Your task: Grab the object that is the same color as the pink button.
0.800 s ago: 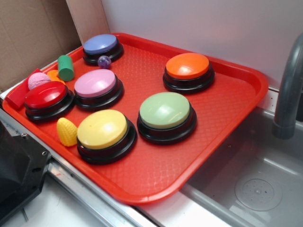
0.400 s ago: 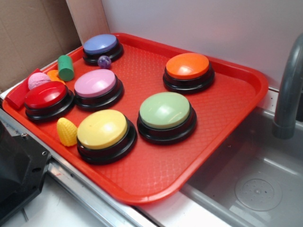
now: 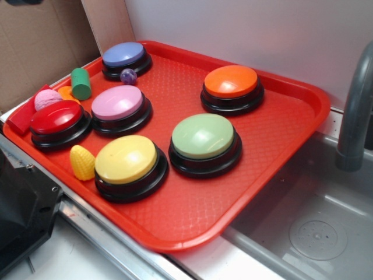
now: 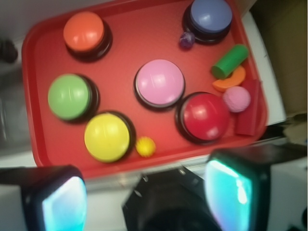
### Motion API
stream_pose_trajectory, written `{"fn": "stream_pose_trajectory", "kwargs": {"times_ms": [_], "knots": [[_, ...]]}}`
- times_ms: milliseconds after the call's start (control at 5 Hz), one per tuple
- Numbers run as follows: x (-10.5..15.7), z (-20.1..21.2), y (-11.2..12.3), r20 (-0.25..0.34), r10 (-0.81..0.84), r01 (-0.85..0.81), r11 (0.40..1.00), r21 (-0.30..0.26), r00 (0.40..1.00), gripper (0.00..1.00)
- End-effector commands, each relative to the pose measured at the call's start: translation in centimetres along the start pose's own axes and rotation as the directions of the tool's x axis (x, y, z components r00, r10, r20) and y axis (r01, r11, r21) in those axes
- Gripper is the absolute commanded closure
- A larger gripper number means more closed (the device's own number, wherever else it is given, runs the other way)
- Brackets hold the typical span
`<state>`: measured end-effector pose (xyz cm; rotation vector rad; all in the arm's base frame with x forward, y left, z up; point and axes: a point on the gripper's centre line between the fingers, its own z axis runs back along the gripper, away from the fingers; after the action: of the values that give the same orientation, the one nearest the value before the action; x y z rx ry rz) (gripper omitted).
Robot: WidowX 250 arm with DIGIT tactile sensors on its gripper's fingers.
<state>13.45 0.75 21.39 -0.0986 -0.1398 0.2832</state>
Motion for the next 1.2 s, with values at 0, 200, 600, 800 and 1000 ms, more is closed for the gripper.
{"fn": "stream_pose_trajectory", "kwargs": {"times_ms": [0, 200, 600, 800, 1000], "knots": [[3.3, -4.6, 5.1, 0.06, 0.386, -0.389, 0.921, 0.037, 0.92, 0.0], [3.9, -6.5, 7.4, 0.1, 0.506, -0.514, 0.853, 0.092, 0.857, 0.0], [4.8, -10.6, 11.9, 0.139, 0.661, -0.674, 0.708, 0.21, 0.738, 0.0], [5.0, -12.0, 13.2, 0.127, 0.7, -0.707, 0.669, 0.229, 0.703, 0.0], [4.8, -12.3, 14.0, 0.155, 0.72, -0.731, 0.629, 0.266, 0.676, 0.0]]}}
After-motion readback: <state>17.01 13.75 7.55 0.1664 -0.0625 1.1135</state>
